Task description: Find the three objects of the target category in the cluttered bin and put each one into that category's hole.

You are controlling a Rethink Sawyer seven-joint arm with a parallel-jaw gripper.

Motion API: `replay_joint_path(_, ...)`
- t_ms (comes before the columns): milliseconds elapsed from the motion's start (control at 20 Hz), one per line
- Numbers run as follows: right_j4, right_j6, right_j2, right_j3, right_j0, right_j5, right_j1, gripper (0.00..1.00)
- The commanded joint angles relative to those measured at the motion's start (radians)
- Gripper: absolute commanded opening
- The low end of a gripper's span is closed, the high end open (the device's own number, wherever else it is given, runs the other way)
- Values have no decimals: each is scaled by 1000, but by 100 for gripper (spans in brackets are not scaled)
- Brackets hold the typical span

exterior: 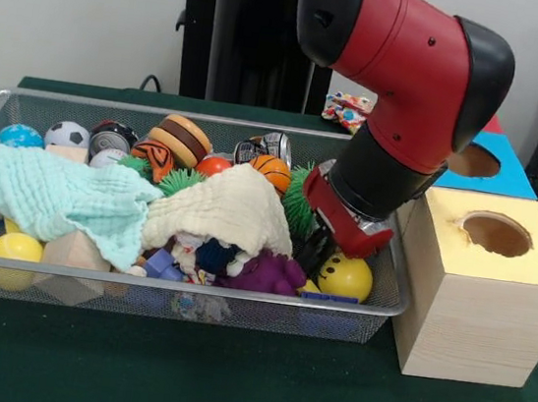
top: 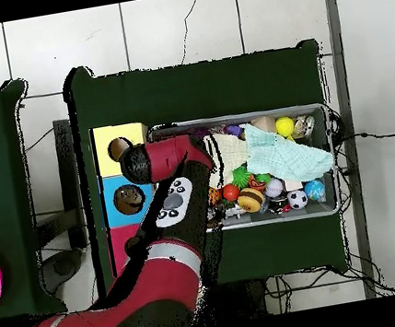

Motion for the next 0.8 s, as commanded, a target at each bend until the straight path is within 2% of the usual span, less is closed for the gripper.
replay_joint_path(50,-3,114,55,21,4,-89,81,0)
replay_joint_path(200,1,109,60,23,-2,-125,97,0)
replay_joint_path(400,-21,108,50,20,-10,-233,141,0)
replay_joint_path(550,-53,120,2,3,12,-343,197,0)
replay_joint_path(700,-39,159,-34,20,46,-416,237,0)
replay_joint_path(800,-25,188,-60,33,69,-499,276,0)
